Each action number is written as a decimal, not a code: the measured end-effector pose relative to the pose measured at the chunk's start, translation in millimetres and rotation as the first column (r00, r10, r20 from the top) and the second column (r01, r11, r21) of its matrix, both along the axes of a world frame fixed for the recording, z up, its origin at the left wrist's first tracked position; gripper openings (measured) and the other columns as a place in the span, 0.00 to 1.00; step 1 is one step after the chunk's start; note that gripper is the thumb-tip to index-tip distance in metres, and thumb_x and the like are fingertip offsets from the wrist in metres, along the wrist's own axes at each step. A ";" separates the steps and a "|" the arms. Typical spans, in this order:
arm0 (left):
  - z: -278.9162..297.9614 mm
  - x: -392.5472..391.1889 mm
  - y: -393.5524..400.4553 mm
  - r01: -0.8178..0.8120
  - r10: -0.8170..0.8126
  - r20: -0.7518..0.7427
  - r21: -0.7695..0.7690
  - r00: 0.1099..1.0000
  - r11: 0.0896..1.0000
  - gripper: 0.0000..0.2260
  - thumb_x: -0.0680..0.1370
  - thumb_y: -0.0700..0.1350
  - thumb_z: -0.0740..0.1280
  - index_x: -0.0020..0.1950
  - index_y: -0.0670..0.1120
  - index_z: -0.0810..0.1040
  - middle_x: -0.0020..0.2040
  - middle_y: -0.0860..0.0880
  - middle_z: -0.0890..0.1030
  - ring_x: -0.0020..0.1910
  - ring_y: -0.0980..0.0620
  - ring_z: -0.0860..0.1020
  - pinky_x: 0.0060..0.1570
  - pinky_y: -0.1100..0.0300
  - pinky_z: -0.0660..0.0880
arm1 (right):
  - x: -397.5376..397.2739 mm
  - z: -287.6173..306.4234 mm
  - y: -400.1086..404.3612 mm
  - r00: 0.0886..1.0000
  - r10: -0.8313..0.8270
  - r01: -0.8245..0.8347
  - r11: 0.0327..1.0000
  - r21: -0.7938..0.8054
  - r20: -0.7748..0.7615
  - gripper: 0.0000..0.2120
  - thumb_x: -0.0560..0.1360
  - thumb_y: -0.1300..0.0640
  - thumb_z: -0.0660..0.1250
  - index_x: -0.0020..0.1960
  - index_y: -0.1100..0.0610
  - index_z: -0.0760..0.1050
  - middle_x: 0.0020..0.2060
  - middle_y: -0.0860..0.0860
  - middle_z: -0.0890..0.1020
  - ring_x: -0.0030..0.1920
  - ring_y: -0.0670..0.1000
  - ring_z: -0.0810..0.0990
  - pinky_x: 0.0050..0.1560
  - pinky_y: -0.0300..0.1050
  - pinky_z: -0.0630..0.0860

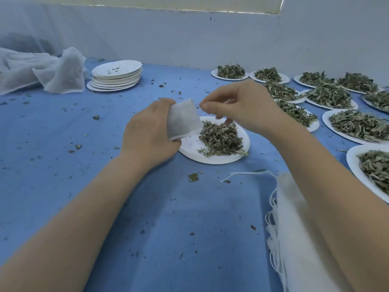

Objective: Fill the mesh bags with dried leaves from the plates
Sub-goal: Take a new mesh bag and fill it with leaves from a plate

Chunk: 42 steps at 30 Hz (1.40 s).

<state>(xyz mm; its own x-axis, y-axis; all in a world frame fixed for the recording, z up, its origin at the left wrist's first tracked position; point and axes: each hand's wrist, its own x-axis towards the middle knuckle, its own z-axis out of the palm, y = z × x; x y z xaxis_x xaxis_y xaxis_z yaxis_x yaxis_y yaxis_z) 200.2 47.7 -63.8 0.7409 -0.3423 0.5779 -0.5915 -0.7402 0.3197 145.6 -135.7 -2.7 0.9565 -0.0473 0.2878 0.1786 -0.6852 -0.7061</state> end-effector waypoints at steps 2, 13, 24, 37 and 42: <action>-1.3 2.4 3.3 -0.012 0.013 -0.009 0.032 1.000 0.999 0.24 0.66 0.43 0.70 0.61 0.46 0.71 0.54 0.46 0.77 0.50 0.41 0.74 0.43 0.58 0.64 | 2.1 -2.5 -5.4 0.994 -0.090 0.064 0.940 -0.334 -0.064 0.07 0.71 0.45 0.71 0.45 0.48 0.83 0.38 0.41 0.81 0.36 0.38 0.77 0.36 0.32 0.73; -3.8 4.9 6.4 -0.014 0.016 -0.036 0.058 0.999 0.998 0.22 0.66 0.44 0.72 0.59 0.45 0.72 0.52 0.44 0.77 0.48 0.39 0.74 0.42 0.54 0.68 | 4.5 -11.4 -0.3 0.967 -0.057 -0.056 0.903 -0.426 -0.249 0.23 0.68 0.46 0.74 0.61 0.47 0.75 0.49 0.44 0.80 0.43 0.42 0.74 0.42 0.38 0.71; -4.1 5.9 7.2 -0.025 0.028 -0.051 0.053 0.998 0.998 0.22 0.67 0.46 0.72 0.58 0.45 0.72 0.52 0.44 0.77 0.48 0.39 0.75 0.41 0.55 0.66 | 3.7 -8.9 -5.0 0.947 -0.150 -0.043 0.817 -0.575 -0.284 0.11 0.69 0.56 0.73 0.52 0.53 0.82 0.40 0.49 0.84 0.38 0.46 0.80 0.31 0.29 0.69; -3.4 1.6 3.9 -0.027 0.028 -0.017 0.082 0.999 0.996 0.21 0.67 0.44 0.71 0.58 0.44 0.72 0.51 0.44 0.77 0.46 0.40 0.74 0.40 0.58 0.61 | -1.6 3.2 2.3 0.998 -0.054 0.037 0.921 -0.387 -0.035 0.11 0.73 0.61 0.66 0.52 0.49 0.82 0.25 0.37 0.76 0.32 0.42 0.79 0.29 0.24 0.69; -2.2 -2.3 -1.0 -0.002 0.003 -0.006 0.061 1.000 0.998 0.20 0.67 0.43 0.70 0.57 0.44 0.72 0.49 0.44 0.77 0.45 0.40 0.74 0.40 0.57 0.62 | 0.2 0.4 19.5 0.997 0.027 0.006 0.910 -0.414 0.074 0.10 0.71 0.58 0.70 0.50 0.50 0.83 0.34 0.41 0.76 0.36 0.40 0.74 0.38 0.21 0.64</action>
<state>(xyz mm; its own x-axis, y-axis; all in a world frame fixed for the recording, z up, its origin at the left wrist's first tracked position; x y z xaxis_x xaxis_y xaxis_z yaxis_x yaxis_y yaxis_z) 197.9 46.7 -66.0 0.7454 -0.3746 0.5513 -0.5876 -0.7599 0.2781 145.8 -116.2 -2.3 0.9308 0.1017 0.3512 0.2292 -0.9107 -0.3436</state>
